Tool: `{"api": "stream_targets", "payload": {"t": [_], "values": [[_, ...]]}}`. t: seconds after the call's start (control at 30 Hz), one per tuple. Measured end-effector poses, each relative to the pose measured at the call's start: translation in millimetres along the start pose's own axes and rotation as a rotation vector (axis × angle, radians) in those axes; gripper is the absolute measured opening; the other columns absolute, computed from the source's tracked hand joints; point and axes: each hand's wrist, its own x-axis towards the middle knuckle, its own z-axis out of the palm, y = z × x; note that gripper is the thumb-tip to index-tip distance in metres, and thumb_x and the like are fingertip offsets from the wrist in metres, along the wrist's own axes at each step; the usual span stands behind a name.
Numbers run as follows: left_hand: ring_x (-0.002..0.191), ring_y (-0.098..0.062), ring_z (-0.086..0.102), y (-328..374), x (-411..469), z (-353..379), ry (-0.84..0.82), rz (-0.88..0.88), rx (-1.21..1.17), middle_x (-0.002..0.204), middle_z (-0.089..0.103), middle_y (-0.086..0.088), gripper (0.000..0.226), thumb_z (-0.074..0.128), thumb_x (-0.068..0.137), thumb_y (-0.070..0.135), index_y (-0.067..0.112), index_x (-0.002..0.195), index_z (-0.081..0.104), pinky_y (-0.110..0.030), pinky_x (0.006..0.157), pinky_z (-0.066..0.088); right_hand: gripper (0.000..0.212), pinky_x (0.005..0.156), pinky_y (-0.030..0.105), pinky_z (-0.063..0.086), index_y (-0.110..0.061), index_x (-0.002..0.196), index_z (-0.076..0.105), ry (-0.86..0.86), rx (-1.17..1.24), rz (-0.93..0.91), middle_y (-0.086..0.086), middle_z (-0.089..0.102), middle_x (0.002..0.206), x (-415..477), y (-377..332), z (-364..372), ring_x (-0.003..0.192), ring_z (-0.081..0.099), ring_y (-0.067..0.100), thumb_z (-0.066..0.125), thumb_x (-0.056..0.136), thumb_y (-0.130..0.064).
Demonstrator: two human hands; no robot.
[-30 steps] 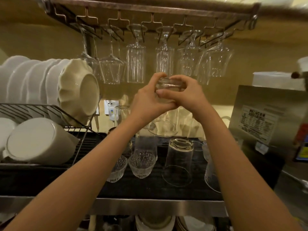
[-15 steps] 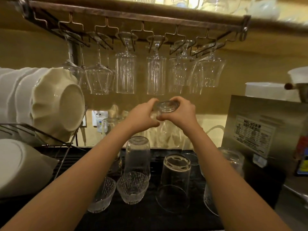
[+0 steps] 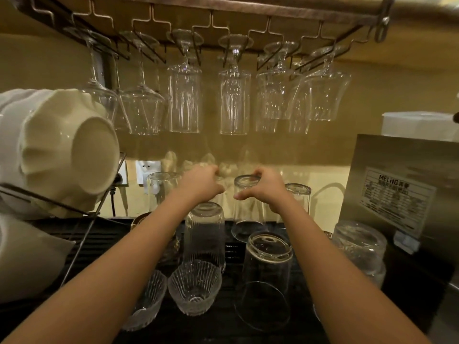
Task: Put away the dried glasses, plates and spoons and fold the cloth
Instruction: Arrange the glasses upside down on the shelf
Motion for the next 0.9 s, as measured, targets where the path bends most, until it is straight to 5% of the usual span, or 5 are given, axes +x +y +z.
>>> {"api": "stream_targets", "payload": {"t": [0.2, 0.57, 0.9], "values": [[0.117, -0.022, 0.052, 5.2, 1.0, 5.5, 0.001, 0.040, -0.025, 0.130, 0.056, -0.004, 0.049, 0.061, 0.085, 0.038, 0.022, 0.129, 0.051, -0.033, 0.094, 0.042, 0.065, 0.053, 0.022, 0.038, -0.010, 0.107, 0.050, -0.064, 0.001, 0.068, 0.007, 0.056, 0.107, 0.9, 7.4, 4.4, 0.089, 0.053, 0.020, 0.088, 0.056, -0.019], [0.130, -0.024, 0.041, -1.3, 3.0, 12.2, -0.045, 0.014, -0.093, 0.142, 0.045, -0.009, 0.049, 0.054, 0.090, 0.032, 0.029, 0.137, 0.042, -0.042, 0.107, 0.036, 0.081, 0.096, 0.035, 0.043, -0.003, 0.135, 0.038, -0.072, -0.152, 0.075, 0.013, 0.048, 0.134, 5.4, 8.7, 5.6, 0.123, 0.047, 0.029, 0.081, 0.069, -0.020], [0.133, -0.025, 0.039, -2.3, 1.0, 13.3, -0.038, 0.009, -0.112, 0.146, 0.040, -0.009, 0.052, 0.057, 0.089, 0.032, 0.027, 0.138, 0.041, -0.041, 0.109, 0.034, 0.078, 0.098, 0.031, 0.039, -0.003, 0.136, 0.039, -0.077, -0.268, 0.050, 0.012, 0.047, 0.138, 3.6, 4.9, 4.9, 0.128, 0.043, 0.027, 0.078, 0.072, -0.023]]}}
